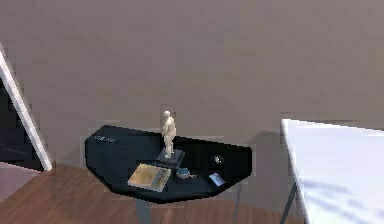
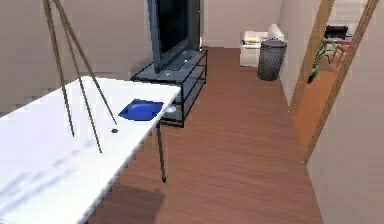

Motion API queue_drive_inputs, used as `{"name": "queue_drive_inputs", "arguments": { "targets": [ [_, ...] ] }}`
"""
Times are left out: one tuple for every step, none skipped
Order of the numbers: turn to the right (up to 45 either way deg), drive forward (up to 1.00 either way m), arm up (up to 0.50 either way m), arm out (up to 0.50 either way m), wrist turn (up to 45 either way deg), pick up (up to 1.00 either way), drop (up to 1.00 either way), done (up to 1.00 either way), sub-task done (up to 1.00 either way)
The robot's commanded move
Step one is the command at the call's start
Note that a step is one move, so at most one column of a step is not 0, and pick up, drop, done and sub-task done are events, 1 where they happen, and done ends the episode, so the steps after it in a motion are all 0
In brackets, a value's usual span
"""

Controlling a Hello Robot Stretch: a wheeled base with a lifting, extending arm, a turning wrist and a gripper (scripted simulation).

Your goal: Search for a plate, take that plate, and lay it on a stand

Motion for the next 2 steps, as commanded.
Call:
{"name": "queue_drive_inputs", "arguments": {
  "targets": [
    [-12.0,0.00,0.00,0.00,0.0,0.00,0.00,0.00,0.00],
    [45.0,0.00,0.00,0.00,0.0,0.00,0.00,0.00,0.00]
  ]
}}
